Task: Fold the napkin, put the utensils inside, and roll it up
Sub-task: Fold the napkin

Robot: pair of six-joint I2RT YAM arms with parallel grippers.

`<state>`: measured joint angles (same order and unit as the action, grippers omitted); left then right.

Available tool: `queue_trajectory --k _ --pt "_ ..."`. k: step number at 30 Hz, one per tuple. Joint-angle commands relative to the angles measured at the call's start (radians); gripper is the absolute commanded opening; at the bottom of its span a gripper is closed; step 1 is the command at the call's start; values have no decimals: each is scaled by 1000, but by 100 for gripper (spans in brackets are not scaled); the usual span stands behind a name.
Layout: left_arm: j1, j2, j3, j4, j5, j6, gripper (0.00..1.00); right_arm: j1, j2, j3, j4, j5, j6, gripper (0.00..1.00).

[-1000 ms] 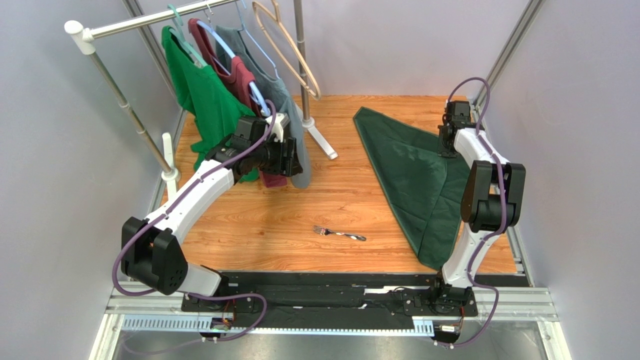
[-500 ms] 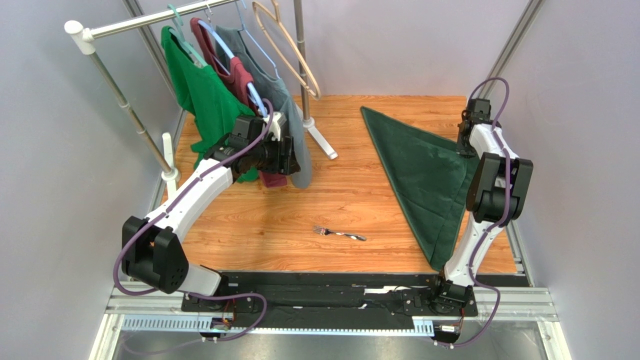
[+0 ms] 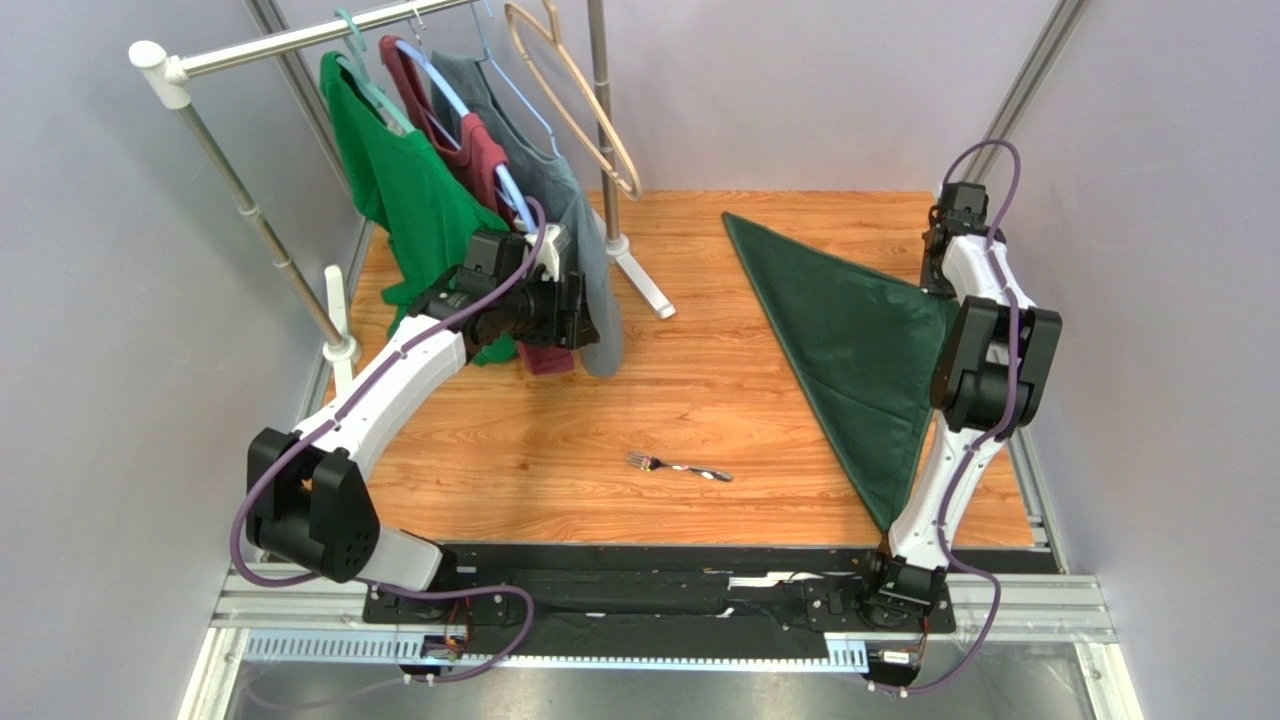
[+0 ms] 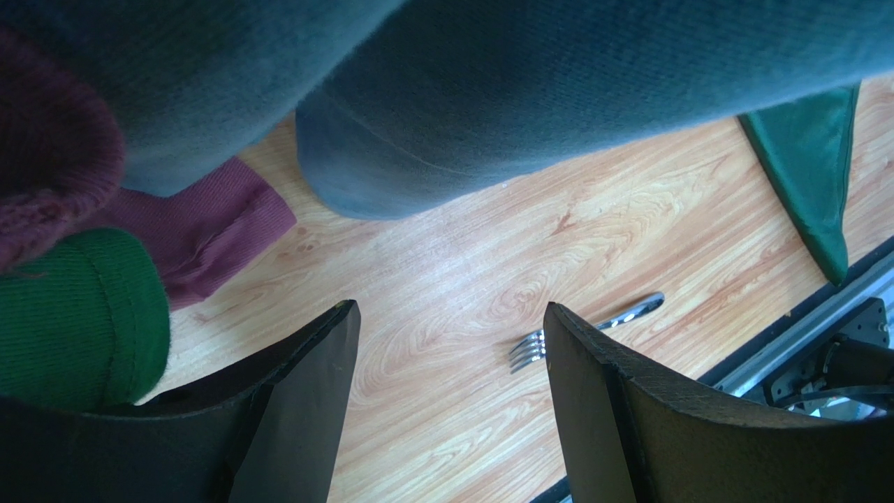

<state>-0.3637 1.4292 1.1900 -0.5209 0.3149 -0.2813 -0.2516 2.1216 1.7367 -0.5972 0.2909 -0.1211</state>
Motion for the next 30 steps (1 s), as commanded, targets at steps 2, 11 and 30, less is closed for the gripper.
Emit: queue_trajectory --k 2,11,30 --pt "14 7 5 19 26 11 74 -21 44 73 -35 27 -25 0" --pt "19 17 3 24 35 5 74 -40 80 69 -32 36 -18 0" --pt "23 27 5 24 38 5 74 -55 123 155 -35 62 -18 0"
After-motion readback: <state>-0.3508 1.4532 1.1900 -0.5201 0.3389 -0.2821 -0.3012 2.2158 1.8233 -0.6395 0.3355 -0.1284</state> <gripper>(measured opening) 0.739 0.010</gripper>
